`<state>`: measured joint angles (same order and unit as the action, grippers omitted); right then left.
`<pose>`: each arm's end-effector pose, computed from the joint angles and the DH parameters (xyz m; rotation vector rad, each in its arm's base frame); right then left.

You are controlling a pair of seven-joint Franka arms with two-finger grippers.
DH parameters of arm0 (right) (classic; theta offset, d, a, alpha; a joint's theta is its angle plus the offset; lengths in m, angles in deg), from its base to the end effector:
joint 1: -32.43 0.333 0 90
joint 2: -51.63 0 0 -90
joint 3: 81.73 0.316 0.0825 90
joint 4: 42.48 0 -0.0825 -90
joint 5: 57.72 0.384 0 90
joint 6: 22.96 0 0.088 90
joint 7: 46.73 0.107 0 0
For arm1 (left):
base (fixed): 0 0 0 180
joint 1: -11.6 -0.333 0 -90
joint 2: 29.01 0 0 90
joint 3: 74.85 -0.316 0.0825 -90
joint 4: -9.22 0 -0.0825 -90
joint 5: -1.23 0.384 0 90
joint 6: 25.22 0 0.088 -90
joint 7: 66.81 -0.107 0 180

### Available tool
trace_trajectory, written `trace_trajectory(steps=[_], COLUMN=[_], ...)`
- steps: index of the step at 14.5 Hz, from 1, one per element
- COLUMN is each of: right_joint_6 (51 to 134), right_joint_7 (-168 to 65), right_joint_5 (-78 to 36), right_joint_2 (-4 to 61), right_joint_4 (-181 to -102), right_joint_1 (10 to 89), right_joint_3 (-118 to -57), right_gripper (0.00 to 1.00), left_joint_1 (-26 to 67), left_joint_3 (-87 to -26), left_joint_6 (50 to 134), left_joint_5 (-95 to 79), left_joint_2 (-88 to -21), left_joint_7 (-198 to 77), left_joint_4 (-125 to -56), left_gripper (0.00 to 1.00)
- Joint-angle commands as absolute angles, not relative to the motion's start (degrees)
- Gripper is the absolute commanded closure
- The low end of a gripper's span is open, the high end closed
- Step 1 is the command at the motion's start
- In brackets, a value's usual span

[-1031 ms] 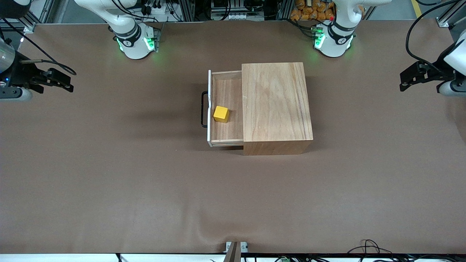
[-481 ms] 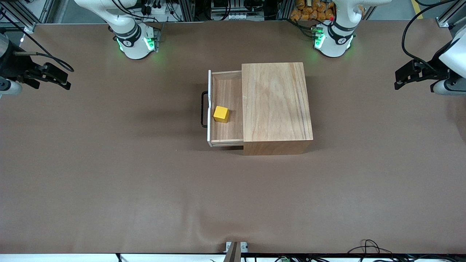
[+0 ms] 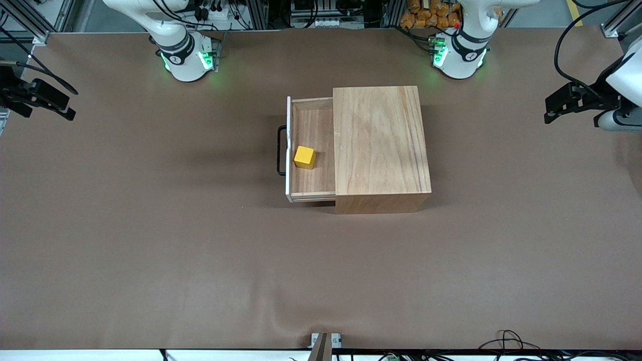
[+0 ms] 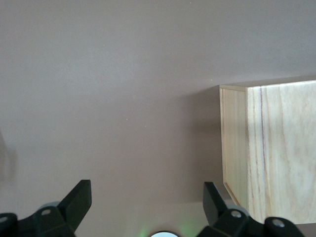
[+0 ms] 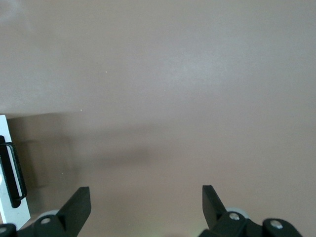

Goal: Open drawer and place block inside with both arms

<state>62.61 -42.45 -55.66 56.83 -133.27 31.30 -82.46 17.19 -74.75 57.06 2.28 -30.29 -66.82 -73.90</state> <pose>0.5178 -0.0131 0.6600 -3.1004 0.1619 0.0018 0.5452 -0.0521 0.6565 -3.1174 0.1519 0.0563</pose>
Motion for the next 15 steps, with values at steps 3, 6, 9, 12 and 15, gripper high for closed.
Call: trace_trajectory(steps=[3, 6, 9, 12, 15], right_joint_6=[59.7, 56.7, 57.4, 59.4, 59.0], right_joint_7=[-42.3, -41.9, -42.4, -42.6, -43.7], right_joint_5=[-53.2, -48.8, -52.1, -55.2, -56.9], right_joint_2=[51.7, 51.7, 51.7, 51.7, 51.9], right_joint_4=[-126.0, -125.4, -126.8, -127.6, -127.9], right_joint_1=[30.6, 30.7, 31.4, 31.5, 32.7], right_joint_3=[-81.8, -81.8, -81.6, -81.6, -81.6], right_gripper=[0.00, 0.00, 0.00, 0.00, 0.00], left_joint_1=[16.5, 16.5, 16.5, 16.4, 16.5], left_joint_3=[-74.6, -74.6, -74.8, -75.0, -75.0], left_joint_6=[56.5, 56.5, 56.6, 56.6, 56.5], left_joint_5=[1.3, 1.3, 1.4, 1.6, 1.6], left_joint_2=[-29.7, -29.9, -29.9, -30.0, -30.0], left_joint_7=[-67.1, -67.1, -67.0, -67.2, -66.8], left_joint_4=[-74.0, -73.9, -73.8, -73.7, -73.7], left_gripper=[0.00, 0.00, 0.00, 0.00, 0.00])
